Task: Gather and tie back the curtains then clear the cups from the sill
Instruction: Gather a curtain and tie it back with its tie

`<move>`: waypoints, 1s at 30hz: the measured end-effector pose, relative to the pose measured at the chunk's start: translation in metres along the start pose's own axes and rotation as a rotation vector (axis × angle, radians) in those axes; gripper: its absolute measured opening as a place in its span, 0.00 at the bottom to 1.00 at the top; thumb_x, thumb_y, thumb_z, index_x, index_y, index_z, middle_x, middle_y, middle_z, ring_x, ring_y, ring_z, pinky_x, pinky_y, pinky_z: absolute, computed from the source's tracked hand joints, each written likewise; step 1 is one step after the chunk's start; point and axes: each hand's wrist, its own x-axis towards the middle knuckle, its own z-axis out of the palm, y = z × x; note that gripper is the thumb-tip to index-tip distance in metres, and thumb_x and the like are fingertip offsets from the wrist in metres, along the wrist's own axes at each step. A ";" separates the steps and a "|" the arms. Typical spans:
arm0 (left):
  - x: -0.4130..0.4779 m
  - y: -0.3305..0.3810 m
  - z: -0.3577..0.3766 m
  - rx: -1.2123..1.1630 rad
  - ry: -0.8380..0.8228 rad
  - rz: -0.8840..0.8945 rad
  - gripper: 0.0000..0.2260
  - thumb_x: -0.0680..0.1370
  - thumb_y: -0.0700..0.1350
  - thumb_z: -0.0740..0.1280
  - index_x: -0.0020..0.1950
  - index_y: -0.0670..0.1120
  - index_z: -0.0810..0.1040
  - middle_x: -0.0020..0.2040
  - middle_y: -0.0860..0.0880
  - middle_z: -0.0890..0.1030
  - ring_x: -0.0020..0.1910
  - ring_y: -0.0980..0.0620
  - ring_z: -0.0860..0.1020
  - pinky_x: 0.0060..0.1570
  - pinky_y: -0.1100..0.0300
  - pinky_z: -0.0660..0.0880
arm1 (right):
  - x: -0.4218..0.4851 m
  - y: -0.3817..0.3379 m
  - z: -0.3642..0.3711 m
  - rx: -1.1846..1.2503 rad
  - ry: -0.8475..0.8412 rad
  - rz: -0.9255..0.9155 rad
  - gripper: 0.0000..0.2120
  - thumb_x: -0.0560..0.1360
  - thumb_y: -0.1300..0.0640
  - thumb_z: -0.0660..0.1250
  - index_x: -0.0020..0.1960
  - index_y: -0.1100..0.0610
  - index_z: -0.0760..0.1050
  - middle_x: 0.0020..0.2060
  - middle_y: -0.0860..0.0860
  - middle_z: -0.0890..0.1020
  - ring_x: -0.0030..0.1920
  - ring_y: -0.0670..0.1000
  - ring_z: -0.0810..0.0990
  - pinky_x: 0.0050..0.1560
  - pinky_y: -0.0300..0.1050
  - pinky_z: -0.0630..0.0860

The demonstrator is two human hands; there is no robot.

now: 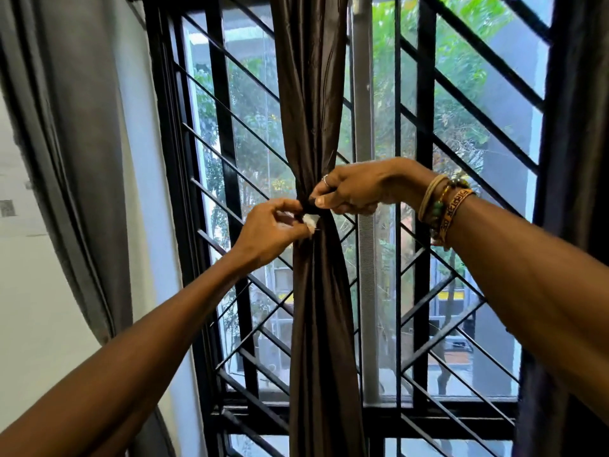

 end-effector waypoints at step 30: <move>0.001 0.030 -0.023 0.078 0.100 -0.225 0.04 0.72 0.46 0.77 0.42 0.46 0.87 0.30 0.51 0.82 0.30 0.55 0.75 0.34 0.60 0.76 | 0.029 0.032 0.050 0.809 0.915 0.002 0.07 0.80 0.60 0.67 0.46 0.63 0.77 0.34 0.56 0.77 0.27 0.49 0.75 0.26 0.42 0.77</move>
